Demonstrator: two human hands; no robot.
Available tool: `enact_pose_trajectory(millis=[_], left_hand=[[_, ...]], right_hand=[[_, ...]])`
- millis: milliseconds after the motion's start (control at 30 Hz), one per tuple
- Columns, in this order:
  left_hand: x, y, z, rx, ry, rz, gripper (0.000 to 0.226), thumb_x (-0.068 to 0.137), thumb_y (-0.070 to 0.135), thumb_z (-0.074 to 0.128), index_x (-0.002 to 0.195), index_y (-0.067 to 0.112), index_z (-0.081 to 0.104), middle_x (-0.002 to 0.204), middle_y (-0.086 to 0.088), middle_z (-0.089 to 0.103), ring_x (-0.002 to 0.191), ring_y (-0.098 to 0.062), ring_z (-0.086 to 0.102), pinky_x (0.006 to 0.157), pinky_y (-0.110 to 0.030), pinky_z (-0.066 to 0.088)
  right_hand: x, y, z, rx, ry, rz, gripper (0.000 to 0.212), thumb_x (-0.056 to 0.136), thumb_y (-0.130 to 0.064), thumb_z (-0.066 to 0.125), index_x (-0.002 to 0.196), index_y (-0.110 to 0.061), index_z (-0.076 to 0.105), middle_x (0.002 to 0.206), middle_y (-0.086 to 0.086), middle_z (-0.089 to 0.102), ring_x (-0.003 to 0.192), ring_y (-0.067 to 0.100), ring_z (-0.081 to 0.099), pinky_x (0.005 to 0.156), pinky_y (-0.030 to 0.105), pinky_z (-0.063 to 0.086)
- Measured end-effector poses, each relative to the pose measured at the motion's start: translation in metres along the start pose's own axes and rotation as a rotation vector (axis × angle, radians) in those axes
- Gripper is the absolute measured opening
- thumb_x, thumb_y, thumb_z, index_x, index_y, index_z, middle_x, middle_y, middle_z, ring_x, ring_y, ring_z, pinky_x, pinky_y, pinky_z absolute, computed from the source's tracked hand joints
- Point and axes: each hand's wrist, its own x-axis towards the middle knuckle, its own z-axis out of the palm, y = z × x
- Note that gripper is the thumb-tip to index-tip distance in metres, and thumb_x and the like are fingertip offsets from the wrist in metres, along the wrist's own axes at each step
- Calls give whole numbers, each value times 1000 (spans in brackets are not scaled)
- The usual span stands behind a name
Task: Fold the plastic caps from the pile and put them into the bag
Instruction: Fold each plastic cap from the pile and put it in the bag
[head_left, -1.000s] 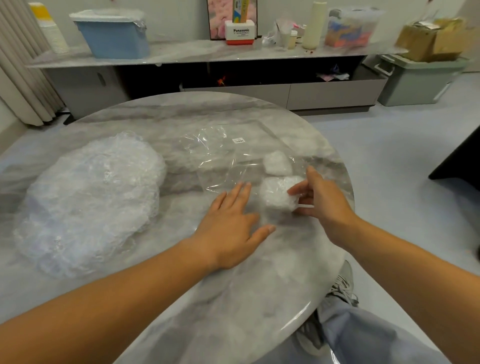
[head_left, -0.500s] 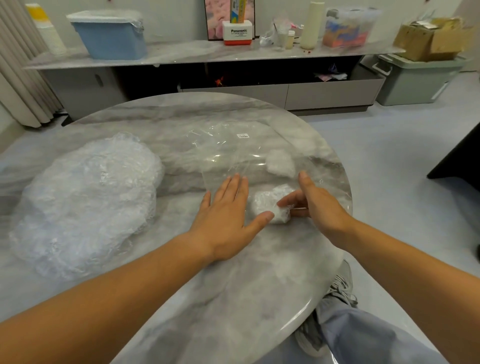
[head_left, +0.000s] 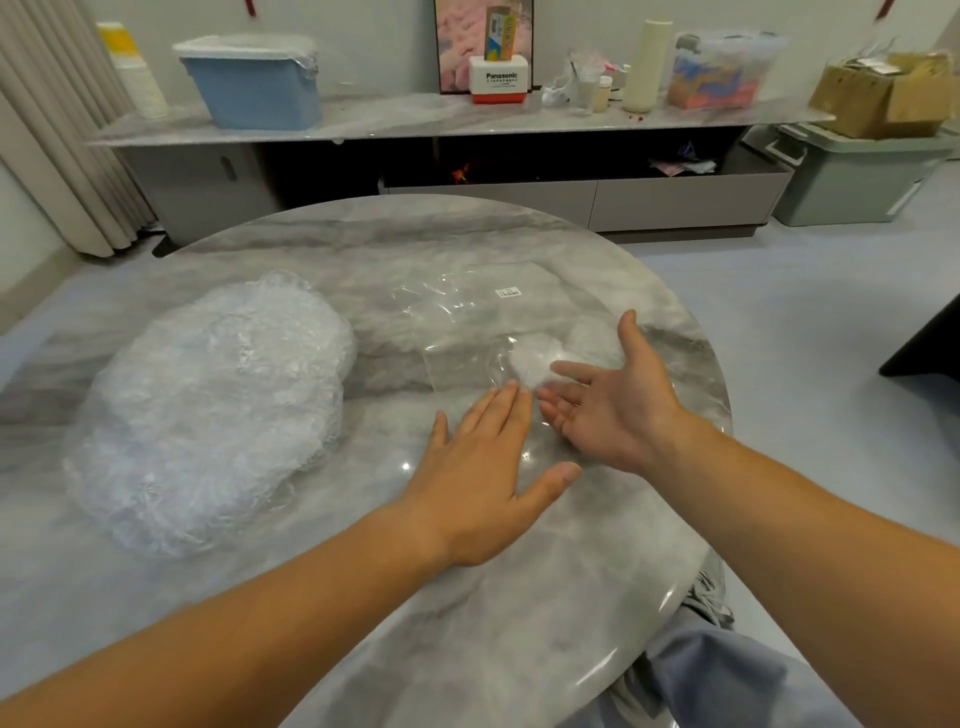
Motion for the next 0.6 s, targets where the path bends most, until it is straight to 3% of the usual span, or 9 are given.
enact_pose_trajectory(millis=[67, 200, 367, 600], left_hand=[[-2, -1, 1, -2, -4, 0, 93, 86, 78, 13, 159, 26, -11, 167, 12, -17, 151, -4, -18, 124, -53, -2], [-2, -2, 3, 13, -15, 0, 91, 90, 77, 16, 159, 25, -13, 166, 11, -19, 151, -4, -20, 124, -54, -3], [-2, -7, 6, 23, -14, -18, 92, 91, 77, 17, 159, 24, -13, 167, 9, -18, 152, -7, -19, 124, -55, -2], [-3, -9, 11, 31, -39, -36, 90, 91, 78, 17, 159, 28, -12, 167, 6, -19, 151, -9, -22, 124, -52, -5]], right_hand=[[5, 1, 6, 128, 41, -35, 97, 84, -84, 47, 132, 0, 54, 145, 33, 41, 130, 41, 49, 109, 43, 44], [10, 4, 16, 243, 97, -84, 85, 84, -78, 56, 124, -3, 59, 140, 34, 41, 115, 44, 57, 92, 44, 53], [2, 6, 13, 304, 115, -68, 80, 85, -73, 60, 129, -7, 56, 144, 40, 36, 127, 52, 49, 108, 51, 46], [-33, 6, 0, 199, 223, -107, 76, 94, -62, 58, 144, -7, 42, 147, 36, 35, 125, 55, 51, 108, 55, 46]])
